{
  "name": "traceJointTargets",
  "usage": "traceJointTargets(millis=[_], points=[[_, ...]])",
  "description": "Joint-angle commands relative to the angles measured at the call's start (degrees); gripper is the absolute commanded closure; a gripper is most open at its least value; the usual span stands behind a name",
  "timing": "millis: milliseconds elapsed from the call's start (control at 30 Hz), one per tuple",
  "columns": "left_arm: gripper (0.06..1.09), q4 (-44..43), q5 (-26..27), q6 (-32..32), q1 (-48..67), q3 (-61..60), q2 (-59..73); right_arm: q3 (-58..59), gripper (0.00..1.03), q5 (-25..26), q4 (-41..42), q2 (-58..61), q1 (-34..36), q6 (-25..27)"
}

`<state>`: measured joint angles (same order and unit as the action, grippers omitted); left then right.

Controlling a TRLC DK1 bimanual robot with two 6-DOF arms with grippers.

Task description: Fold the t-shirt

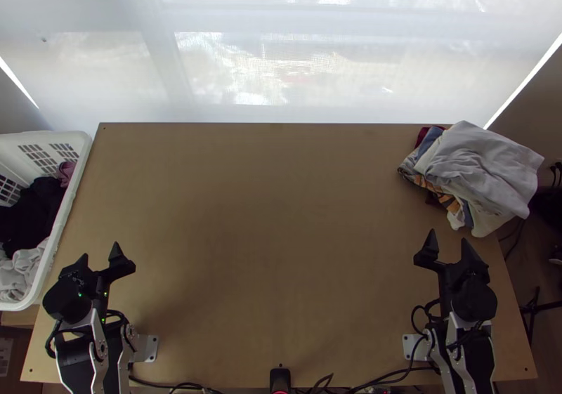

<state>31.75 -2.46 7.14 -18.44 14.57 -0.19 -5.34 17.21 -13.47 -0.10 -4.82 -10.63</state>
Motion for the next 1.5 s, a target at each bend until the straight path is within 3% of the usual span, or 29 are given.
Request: traceJointTargets(millis=[0, 100, 200, 267, 333, 400, 533, 600, 733, 900, 967, 1067, 1267, 1300, 1467], points=[[0.10, 0.0, 0.0, 0.0, 0.0, 0.0, 0.0, -0.1, 0.05, -0.1, 0.0, 0.0, -3.8, -0.2], [0.10, 0.0, 0.0, 0.0, 0.0, 0.0, 0.0, -0.4, 0.05, 0.0, 7.7, -0.1, -5.6, 0.7], [0.10, 0.0, 0.0, 0.0, 0.0, 0.0, 0.0, -1.5, 0.05, 1.8, 13.7, -0.1, -5.5, 10.8], [0.10, 0.0, 0.0, 0.0, 0.0, 0.0, 0.0, -2.1, 0.13, 2.8, 15.2, 0.8, -5.5, 20.2], [0.10, 0.0, 0.0, 0.0, 0.0, 0.0, 0.0, -2.7, 0.14, 3.1, 14.2, 1.0, -5.5, 26.3], [0.10, 0.0, 0.0, 0.0, 0.0, 0.0, 0.0, -3.6, 0.14, 3.1, 14.4, 0.9, -5.5, 28.6], [0.10, 0.0, 0.0, 0.0, 0.0, 0.0, 0.0, -13.6, 0.14, 3.4, 8.8, 7.5, -8.2, 27.6], [0.10, 0.0, 0.0, 0.0, 0.0, 0.0, 0.0, -21.6, 0.14, 4.0, 5.9, 16.5, -8.0, 24.2], [0.10, 0.0, 0.0, 0.0, 0.0, 0.0, 0.0, -41.3, 0.07, 5.5, -8.9, 33.6, -7.8, 15.9], [0.10, 0.0, 0.0, 0.0, 0.0, 0.0, 0.0, -58.3, 0.05, 7.7, -24.6, 44.4, -9.7, 6.8], [0.10, 0.1, 1.1, -0.1, 0.5, 0.1, 0.0, -60.8, 0.05, 10.6, -28.2, 47.6, -10.1, 6.5], [0.10, 0.4, 1.1, -3.4, 3.8, 0.1, -0.1, -65.2, 0.05, 10.6, -36.3, 52.9, -11.1, 6.3], [0.10, -0.3, -1.8, -5.7, 5.8, 2.1, 0.4, -70.5, 0.05, 10.5, -42.7, 55.0, -10.6, 6.4], [0.10, -0.3, -1.8, -7.9, 7.3, 2.7, 1.9, -71.3, 0.05, 10.5, -43.0, 55.6, -10.5, 6.4], [0.10, -0.1, -2.6, -7.3, 3.1, 13.7, 21.6, -73.0, 0.05, 10.4, -43.7, 57.2, -10.5, 6.4]])
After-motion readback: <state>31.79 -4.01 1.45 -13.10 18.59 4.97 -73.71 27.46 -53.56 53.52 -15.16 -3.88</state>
